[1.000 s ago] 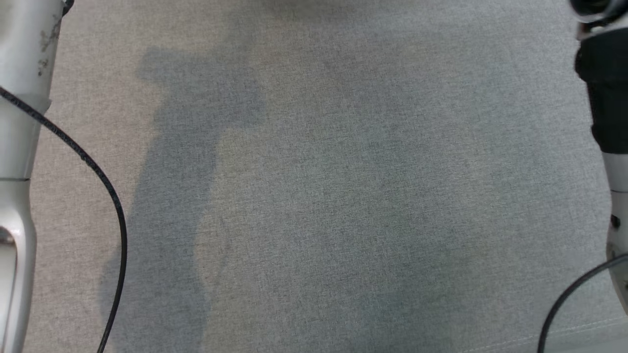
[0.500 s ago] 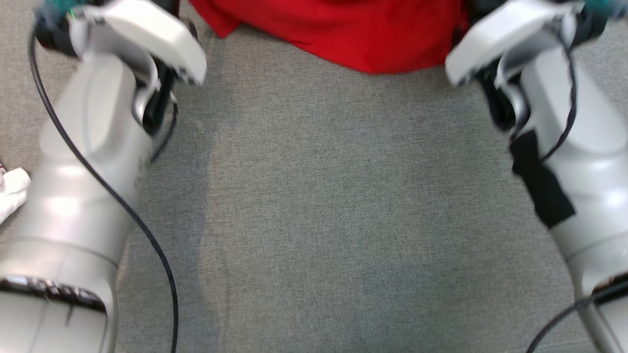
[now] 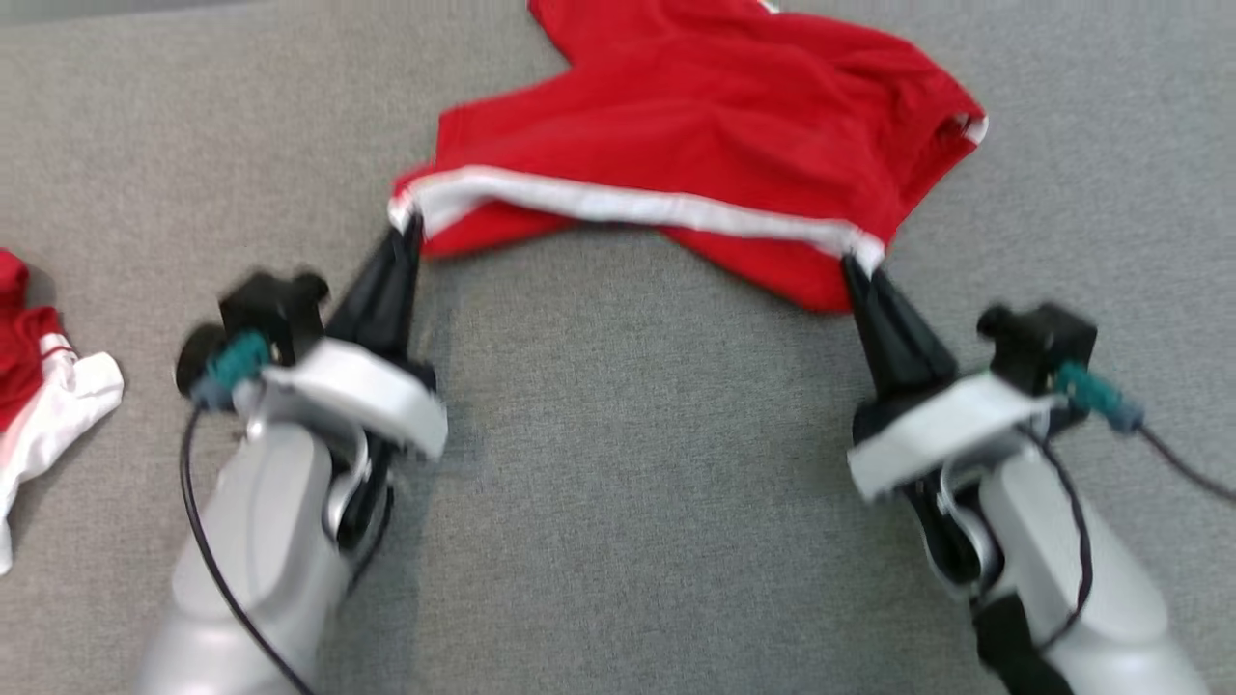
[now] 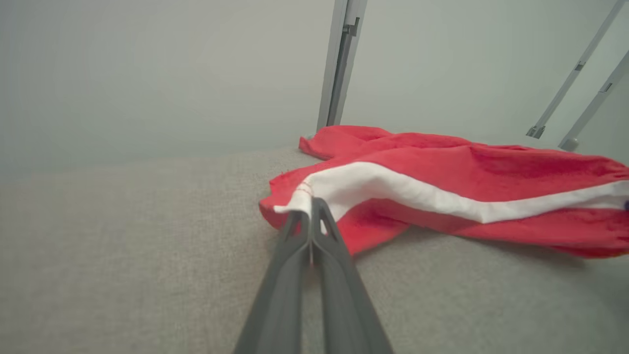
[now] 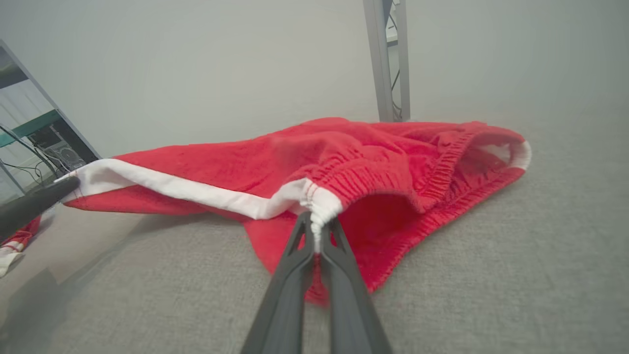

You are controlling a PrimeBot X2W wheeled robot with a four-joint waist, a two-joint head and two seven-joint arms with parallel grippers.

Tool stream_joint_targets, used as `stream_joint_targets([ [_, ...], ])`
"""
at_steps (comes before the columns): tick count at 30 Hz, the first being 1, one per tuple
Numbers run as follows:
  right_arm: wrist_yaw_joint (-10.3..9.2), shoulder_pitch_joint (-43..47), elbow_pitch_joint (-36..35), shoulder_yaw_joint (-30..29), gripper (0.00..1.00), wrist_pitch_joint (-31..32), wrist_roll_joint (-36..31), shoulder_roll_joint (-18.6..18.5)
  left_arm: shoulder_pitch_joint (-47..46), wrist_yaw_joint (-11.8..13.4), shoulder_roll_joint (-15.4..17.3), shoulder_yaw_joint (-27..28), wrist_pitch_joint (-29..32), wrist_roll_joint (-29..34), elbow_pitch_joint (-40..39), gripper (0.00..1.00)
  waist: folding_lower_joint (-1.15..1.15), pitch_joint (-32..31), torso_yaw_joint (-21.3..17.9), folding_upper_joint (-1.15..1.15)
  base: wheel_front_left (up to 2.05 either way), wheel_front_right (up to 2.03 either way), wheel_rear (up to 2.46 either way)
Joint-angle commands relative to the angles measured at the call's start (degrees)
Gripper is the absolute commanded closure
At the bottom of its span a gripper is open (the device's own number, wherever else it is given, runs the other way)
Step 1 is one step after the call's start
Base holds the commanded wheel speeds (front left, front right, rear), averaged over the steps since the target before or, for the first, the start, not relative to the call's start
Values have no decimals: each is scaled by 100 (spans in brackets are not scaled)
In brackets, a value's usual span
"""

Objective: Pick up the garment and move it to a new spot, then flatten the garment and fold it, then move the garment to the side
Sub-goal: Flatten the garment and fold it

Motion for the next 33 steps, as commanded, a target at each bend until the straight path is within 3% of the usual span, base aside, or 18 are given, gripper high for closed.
stream_joint_targets([
  [1,-2,362,-143,-23,100,-6,-60,-58,259,-29,72,0,-24,93,-110,100,-1,-230,-11,0,0,0,0],
  [5,-2,1181,-651,-95,100,-6,-159,-70,1082,-38,131,80,-25,150,-548,100,-1,-592,-63,0,0,0,0],
  [13,-2,2638,-1377,-327,100,108,-363,-91,2868,255,99,302,105,-138,-1652,100,-1,-1199,-108,0,0,0,0],
  [21,-2,3837,-2277,-592,100,937,-635,-34,4249,788,165,222,808,-160,-3131,100,-1,-1651,-31,0,0,0,0],
  [29,-2,4584,-3242,-861,100,1580,-848,49,4792,1114,356,245,1292,-78,-4255,100,-1,-1735,-2,0,0,0,0],
  [33,-2,4508,-3481,-922,100,1814,-882,89,4642,1052,456,238,1430,-91,-4455,100,-1,-1664,-60,0,0,0,0],
])
